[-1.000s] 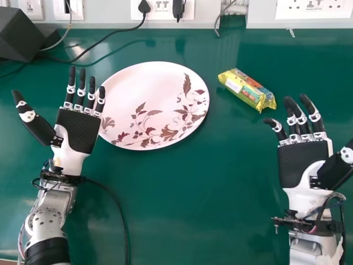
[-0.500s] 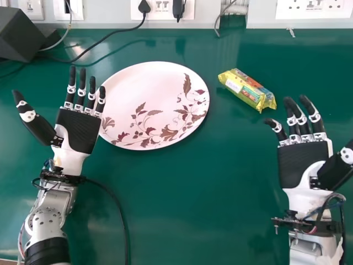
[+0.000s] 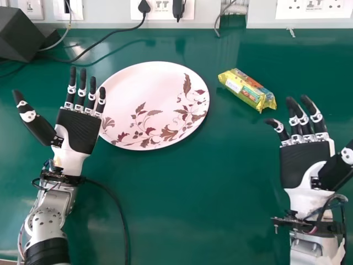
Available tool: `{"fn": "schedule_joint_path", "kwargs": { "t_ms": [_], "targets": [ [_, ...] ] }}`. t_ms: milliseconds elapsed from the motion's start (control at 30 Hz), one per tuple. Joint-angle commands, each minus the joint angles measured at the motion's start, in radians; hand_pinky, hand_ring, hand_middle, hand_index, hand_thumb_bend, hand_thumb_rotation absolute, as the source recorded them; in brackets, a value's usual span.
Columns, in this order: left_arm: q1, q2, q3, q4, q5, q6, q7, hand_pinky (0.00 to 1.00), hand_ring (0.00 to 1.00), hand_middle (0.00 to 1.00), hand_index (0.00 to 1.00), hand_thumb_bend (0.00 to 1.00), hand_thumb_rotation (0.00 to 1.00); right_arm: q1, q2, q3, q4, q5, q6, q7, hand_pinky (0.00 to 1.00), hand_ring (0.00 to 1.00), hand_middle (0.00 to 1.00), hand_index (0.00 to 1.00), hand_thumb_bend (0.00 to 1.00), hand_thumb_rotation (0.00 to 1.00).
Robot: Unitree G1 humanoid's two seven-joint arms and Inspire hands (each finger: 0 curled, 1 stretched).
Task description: Pick up biscuit and place it in the plate
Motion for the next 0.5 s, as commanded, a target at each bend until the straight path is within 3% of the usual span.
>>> {"fn": "schedule_joint_path", "kwargs": {
  "t_ms": [0,467],
  "targets": [
    [0.063,-0.018,-0.002,0.057,0.020,0.005,0.001,0.64,0.74,0.83,0.86,1.00,0.83,0.017,0.028,0.000,-0.029,-0.008,-0.003,-0.021,0.52,0.66,0.72,0.73,0.92,0.66],
    [0.054,-0.015,-0.007,0.067,0.024,0.006,-0.003,0.66,0.74,0.82,0.87,1.00,0.81,0.042,0.023,0.017,-0.147,-0.110,-0.029,-0.118,0.52,0.65,0.72,0.72,0.92,0.62]
  ]
}}
